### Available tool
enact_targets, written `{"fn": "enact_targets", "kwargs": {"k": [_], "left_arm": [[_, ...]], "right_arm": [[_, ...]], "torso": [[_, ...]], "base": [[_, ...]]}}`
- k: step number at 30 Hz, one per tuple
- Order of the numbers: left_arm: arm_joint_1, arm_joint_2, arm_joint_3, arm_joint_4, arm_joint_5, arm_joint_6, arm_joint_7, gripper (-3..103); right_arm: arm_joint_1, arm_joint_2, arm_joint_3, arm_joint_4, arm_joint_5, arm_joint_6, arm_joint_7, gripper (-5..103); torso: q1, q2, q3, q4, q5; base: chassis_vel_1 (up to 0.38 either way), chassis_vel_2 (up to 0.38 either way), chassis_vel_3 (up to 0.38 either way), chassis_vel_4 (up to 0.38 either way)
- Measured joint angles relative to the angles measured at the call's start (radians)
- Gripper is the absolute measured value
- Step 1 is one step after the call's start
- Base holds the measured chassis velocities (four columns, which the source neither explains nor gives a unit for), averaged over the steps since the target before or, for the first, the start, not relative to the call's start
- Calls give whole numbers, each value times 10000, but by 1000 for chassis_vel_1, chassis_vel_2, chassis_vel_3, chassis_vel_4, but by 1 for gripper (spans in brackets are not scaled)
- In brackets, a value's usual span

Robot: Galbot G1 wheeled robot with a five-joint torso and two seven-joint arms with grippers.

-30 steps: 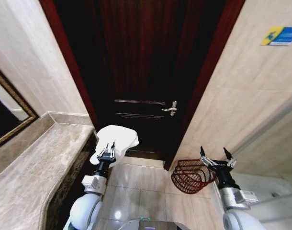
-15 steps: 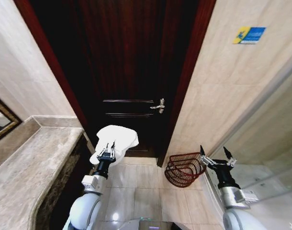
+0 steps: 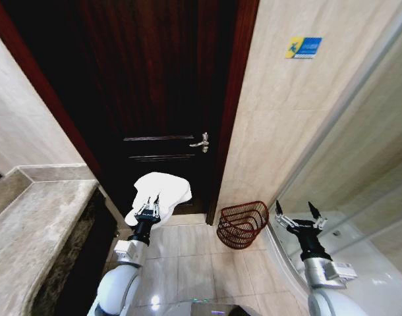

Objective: Discard the used towel into the hamper.

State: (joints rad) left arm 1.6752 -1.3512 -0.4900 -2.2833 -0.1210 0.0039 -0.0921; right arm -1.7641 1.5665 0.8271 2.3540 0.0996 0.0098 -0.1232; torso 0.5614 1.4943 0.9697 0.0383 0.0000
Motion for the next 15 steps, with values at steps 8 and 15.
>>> {"fn": "enact_targets", "kwargs": {"k": [8, 15], "left_arm": [[-24, -32, -72, -21, -58, 12, -3, 10], [-76, -71, -14, 47, -31, 23, -3, 10]], "right_arm": [[53, -38, -35, -31, -24, -4, -11, 100], [109, -58, -32, -217, 26, 105, -10, 100]], "torso": [[0, 0, 0, 0, 1], [0, 0, 0, 0, 1]], "base": [[-41, -112, -61, 12], [-55, -101, -37, 8]]}}
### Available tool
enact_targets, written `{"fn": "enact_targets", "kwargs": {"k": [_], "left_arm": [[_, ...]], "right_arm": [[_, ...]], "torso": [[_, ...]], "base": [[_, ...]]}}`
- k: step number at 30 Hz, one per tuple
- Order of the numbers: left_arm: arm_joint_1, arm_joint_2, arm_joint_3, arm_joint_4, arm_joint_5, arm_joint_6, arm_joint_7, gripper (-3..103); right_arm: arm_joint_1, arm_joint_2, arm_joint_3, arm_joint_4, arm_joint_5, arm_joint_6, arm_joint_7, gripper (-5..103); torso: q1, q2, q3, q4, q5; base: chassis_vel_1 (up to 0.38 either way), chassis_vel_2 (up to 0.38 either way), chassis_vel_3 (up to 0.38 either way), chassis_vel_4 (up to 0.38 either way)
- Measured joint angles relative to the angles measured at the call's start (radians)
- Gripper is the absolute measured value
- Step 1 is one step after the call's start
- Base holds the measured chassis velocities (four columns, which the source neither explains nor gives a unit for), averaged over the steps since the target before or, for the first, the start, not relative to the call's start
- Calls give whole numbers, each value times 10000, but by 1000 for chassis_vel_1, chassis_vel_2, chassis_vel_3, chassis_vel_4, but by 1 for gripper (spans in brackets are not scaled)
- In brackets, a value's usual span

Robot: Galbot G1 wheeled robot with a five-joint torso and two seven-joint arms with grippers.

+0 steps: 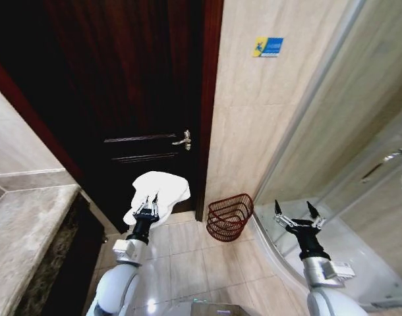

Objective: Discard the used towel into the hamper.

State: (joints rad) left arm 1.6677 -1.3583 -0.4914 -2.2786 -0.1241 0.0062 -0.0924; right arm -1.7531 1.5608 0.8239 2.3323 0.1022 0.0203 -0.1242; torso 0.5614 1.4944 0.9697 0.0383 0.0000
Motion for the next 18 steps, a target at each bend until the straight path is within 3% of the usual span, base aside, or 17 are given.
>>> {"fn": "enact_targets", "kwargs": {"k": [18], "left_arm": [[44, 23, 42, -50, -89, -11, -60, 10]], "right_arm": [[-190, 169, 29, 115, 22, 51, -107, 100]], "torso": [[1, 0, 0, 1, -1]], "base": [[-14, -14, 1, 2]]}}
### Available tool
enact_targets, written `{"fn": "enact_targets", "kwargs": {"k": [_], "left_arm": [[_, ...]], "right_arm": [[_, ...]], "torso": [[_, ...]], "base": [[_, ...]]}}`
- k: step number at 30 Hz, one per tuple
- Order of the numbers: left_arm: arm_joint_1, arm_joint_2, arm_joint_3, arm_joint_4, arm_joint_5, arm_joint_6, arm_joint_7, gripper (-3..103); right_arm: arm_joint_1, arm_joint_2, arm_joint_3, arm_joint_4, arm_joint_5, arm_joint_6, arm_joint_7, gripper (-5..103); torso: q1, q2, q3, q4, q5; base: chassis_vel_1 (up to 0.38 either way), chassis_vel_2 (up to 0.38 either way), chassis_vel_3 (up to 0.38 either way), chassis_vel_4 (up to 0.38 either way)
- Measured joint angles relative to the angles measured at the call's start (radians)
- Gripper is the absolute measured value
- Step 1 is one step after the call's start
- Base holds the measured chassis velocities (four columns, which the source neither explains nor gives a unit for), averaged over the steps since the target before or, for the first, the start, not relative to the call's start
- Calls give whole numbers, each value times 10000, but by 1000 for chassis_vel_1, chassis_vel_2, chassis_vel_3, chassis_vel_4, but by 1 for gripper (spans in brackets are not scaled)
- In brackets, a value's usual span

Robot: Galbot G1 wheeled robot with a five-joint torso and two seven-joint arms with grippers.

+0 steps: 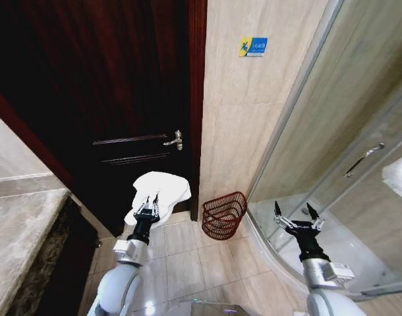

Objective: Discard the used towel into the hamper.

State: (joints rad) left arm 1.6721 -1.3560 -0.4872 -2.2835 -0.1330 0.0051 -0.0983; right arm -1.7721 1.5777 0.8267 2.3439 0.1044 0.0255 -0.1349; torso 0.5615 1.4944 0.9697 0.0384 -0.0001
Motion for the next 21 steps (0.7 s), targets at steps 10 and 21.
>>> {"fn": "enact_targets", "kwargs": {"k": [10, 21], "left_arm": [[10, 3, 68, 13, 0, -41, -32, 10], [-29, -13, 169, 96, -49, -133, -135, 10]], "right_arm": [[-44, 45, 10, 24, -14, 62, -22, 100], [-3, 23, 14, 2, -16, 65, -32, 100]], "torso": [[0, 0, 0, -1, 1], [0, 0, 0, 0, 0]], "base": [[-69, -85, 64, 65], [-65, -61, 66, 59]]}}
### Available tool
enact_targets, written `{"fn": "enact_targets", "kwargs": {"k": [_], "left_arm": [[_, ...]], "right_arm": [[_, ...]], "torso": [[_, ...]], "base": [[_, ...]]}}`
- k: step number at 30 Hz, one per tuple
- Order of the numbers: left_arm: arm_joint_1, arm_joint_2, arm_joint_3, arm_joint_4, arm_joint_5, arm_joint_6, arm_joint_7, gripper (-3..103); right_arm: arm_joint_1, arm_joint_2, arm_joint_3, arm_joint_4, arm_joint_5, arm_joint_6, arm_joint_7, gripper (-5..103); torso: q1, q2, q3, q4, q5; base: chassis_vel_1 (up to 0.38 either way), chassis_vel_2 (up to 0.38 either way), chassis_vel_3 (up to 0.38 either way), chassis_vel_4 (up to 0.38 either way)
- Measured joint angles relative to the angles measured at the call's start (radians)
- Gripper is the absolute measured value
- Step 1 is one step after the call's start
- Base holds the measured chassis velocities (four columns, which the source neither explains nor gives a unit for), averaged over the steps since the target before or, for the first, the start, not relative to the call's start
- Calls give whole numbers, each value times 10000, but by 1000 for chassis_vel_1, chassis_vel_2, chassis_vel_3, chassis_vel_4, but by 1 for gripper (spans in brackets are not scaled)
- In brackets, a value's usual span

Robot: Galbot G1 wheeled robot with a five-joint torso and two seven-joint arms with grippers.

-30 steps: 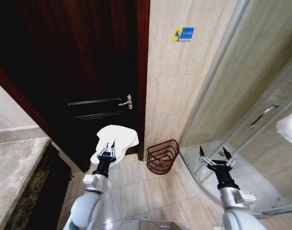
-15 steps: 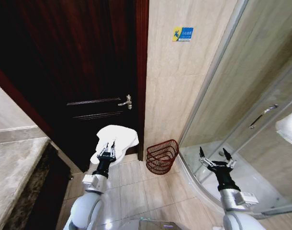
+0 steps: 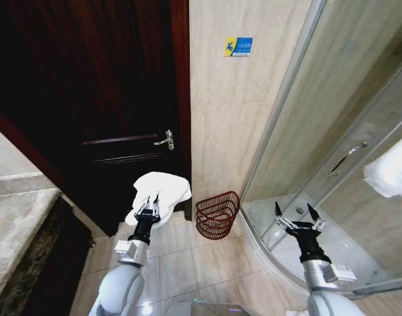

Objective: Discard the used towel into the hamper.

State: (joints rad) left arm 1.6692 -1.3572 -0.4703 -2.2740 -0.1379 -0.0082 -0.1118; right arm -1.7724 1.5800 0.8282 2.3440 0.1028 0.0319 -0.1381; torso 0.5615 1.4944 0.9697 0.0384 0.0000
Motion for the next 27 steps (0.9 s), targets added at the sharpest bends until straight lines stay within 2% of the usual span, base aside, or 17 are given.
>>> {"fn": "enact_targets", "kwargs": {"k": [6, 11, 27], "left_arm": [[-21, 6, 36, 1, 7, 54, -46, 10], [-45, 33, 31, 33, 8, 56, -54, 10], [-70, 93, -10, 223, -22, -5, -58, 10]], "right_arm": [[2, -8, 31, -25, 17, 94, -261, 100], [25, 33, 22, -71, 7, 196, -290, 100], [56, 123, -6, -246, -120, 314, -211, 100]], "torso": [[-19, -31, -13, 0, 1], [-103, -218, -114, 0, 1], [-574, -1230, -656, 0, 0]], "base": [[-54, -54, 52, 62], [0, 0, 0, 0], [0, 0, 0, 0]]}}
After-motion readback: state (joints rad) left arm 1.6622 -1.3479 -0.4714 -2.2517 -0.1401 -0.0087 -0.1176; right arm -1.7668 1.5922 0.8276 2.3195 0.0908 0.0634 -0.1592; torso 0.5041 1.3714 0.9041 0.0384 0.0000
